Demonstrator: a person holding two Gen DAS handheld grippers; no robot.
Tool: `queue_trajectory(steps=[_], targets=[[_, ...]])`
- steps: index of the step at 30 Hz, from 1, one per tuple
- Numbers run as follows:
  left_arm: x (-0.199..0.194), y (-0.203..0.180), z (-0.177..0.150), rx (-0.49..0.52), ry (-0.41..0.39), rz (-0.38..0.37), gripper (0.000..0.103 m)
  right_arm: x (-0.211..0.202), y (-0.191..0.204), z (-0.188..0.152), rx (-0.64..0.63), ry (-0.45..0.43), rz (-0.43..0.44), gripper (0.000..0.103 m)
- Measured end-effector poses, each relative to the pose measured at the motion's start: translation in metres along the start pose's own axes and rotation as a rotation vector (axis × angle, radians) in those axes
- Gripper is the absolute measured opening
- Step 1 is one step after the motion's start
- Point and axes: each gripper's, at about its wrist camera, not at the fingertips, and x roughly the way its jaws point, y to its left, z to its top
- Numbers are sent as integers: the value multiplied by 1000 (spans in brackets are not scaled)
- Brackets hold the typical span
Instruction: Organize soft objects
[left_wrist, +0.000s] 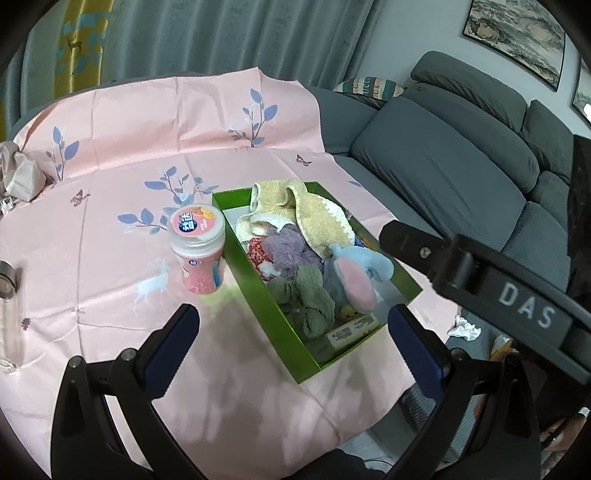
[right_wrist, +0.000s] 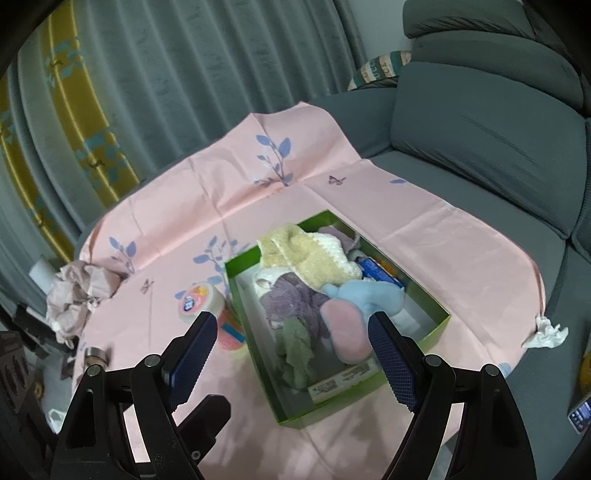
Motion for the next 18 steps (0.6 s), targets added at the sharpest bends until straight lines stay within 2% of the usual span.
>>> queue_trajectory(steps=[3,18], targets=[[0,0,0,-7,5,-21,102,3,-2,0,6,8,-10,85],[2,-1,-3,5,20,-23,102,9,-4,1,9,24,-29,85]])
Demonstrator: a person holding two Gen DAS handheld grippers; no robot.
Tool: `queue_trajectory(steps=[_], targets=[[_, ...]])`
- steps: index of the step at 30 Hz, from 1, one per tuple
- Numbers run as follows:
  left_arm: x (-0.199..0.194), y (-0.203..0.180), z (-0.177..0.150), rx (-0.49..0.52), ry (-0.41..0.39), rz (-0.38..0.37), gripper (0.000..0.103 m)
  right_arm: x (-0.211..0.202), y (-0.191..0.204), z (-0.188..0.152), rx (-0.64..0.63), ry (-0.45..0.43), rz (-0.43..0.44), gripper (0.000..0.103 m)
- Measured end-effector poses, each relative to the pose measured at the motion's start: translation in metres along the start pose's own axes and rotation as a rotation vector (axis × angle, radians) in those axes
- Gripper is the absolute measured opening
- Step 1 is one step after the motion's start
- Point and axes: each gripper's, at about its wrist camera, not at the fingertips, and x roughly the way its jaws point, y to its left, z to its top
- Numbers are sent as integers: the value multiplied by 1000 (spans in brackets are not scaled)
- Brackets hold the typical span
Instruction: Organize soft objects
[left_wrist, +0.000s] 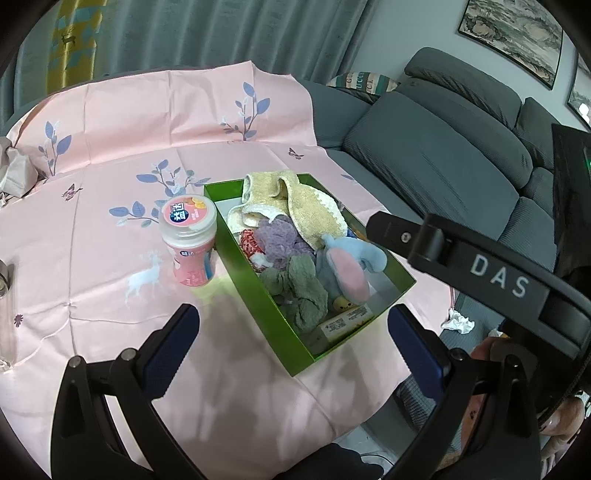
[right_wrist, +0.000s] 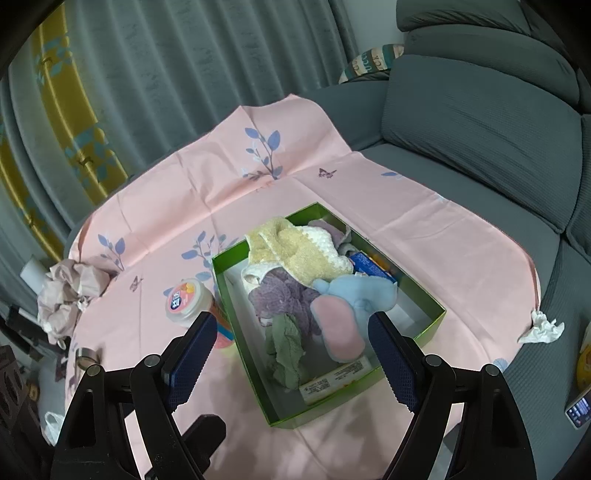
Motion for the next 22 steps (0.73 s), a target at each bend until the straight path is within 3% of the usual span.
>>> queue_trajectory(steps=[22], targets=[[-1,-2,-4,6,-1,-7,102,2,-4,1,7,3,-41,85]])
